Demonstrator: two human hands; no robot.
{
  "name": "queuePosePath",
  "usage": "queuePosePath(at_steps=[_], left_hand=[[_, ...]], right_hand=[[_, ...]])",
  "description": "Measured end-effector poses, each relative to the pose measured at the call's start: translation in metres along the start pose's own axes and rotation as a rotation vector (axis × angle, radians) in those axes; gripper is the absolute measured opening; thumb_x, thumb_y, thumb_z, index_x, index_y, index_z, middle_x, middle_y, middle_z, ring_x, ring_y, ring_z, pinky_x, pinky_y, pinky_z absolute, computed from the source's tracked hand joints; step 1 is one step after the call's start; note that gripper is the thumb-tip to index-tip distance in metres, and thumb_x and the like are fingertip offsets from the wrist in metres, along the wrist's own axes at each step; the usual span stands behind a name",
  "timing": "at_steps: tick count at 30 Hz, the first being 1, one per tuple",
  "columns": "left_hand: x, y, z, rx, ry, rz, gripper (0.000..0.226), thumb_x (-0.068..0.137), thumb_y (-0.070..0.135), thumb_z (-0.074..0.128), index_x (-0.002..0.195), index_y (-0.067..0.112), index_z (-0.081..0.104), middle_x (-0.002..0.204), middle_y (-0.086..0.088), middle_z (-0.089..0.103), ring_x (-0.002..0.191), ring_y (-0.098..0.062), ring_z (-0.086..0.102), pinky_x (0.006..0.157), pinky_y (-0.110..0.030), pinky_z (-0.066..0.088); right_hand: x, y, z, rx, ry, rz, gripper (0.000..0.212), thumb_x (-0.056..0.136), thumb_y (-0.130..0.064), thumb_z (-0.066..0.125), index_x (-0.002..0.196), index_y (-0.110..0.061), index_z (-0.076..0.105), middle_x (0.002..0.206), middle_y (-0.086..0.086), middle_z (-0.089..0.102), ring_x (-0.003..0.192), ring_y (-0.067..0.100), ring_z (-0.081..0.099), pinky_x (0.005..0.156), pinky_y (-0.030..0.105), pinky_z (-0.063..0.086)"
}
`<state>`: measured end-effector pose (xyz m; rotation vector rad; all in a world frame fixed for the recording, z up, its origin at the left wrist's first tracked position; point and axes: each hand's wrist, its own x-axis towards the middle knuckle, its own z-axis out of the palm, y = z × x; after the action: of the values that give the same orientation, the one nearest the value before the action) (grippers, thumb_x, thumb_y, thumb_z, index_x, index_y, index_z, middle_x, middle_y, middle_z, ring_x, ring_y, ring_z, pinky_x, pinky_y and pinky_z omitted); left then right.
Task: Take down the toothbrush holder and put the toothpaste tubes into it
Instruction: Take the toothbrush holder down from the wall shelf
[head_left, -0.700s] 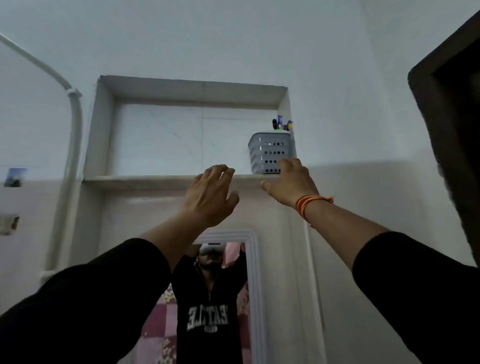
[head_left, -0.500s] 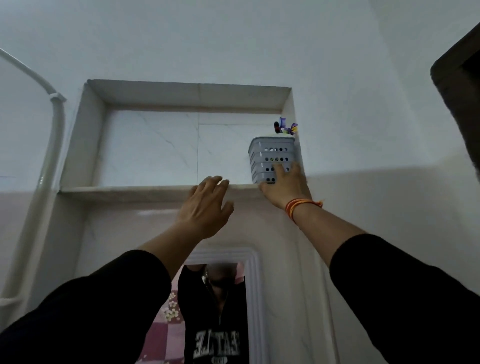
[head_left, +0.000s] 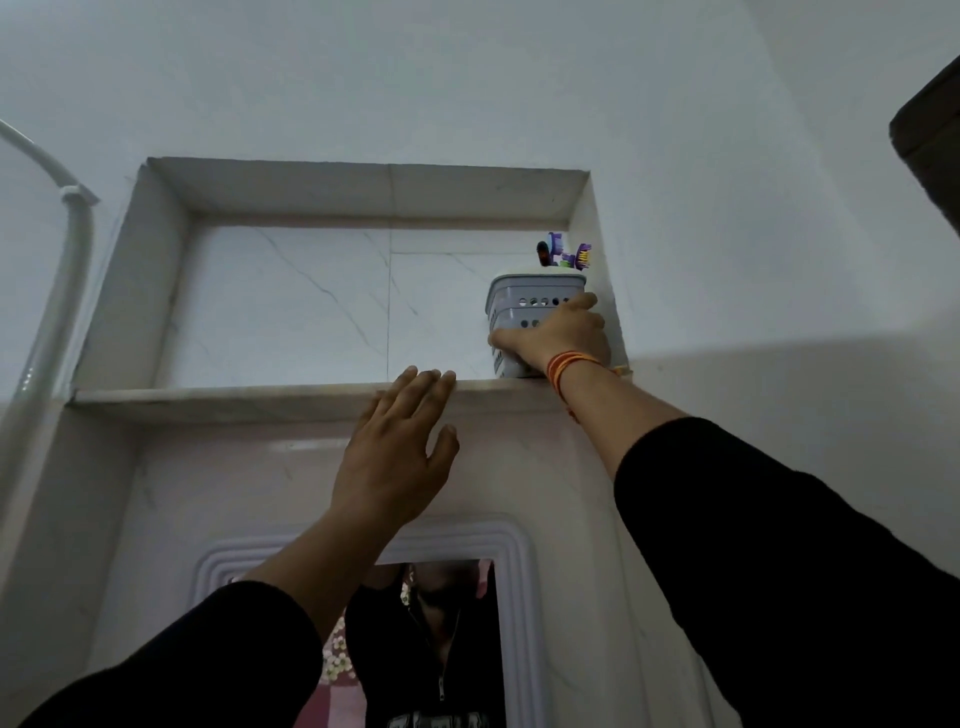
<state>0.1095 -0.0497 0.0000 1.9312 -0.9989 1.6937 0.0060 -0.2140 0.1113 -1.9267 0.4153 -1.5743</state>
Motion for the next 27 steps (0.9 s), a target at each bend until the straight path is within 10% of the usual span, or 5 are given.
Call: queuePosePath(at_steps=[10, 20, 27], left_hand=[[0.001, 0.008, -0.024, -0.174, -0.198, -0.036, 0.07, 0.102, 0.047, 0.041, 0.162, 0.024, 0.012, 0.169, 0.009, 0.004, 0.155, -0.008, -0.011, 0.123, -0.03, 0.003], [-0.07, 0.004, -0.08, -0.37, -0.235, -0.204, 0.044, 0.101, 0.037, 0.051, 0.142, 0.021, 0.057, 0.146, -0.002, 0.057, 0.124, -0.021, 0.059, 0.102, -0.032, 0.042], [-0.193, -0.001, -0.067, -0.508, -0.487, -0.284, 0.035, 0.1, 0.033, 0.055, 0.131, 0.023, 0.066, 0.126, 0.003, 0.067, 0.108, -0.011, 0.064, 0.084, -0.021, 0.049]], right_hand=[[-0.04, -0.018, -0.037, 0.095, 0.004, -0.081, 0.116, 0.064, -0.064, 0.088, 0.15, -0.01, 0.032, 0.143, 0.014, 0.05, 0.125, 0.033, 0.059, 0.083, 0.037, 0.049], [-0.142, -0.004, -0.073, 0.157, -0.054, -0.117, 0.132, 0.043, -0.066, 0.096, 0.146, -0.012, 0.036, 0.139, 0.008, 0.053, 0.125, 0.027, 0.058, 0.102, 0.045, 0.056], [-0.259, 0.071, -0.053, 0.178, -0.179, -0.043, 0.125, 0.041, -0.06, 0.099, 0.138, -0.009, 0.037, 0.117, -0.008, 0.053, 0.104, 0.014, 0.058, 0.083, 0.026, 0.049]])
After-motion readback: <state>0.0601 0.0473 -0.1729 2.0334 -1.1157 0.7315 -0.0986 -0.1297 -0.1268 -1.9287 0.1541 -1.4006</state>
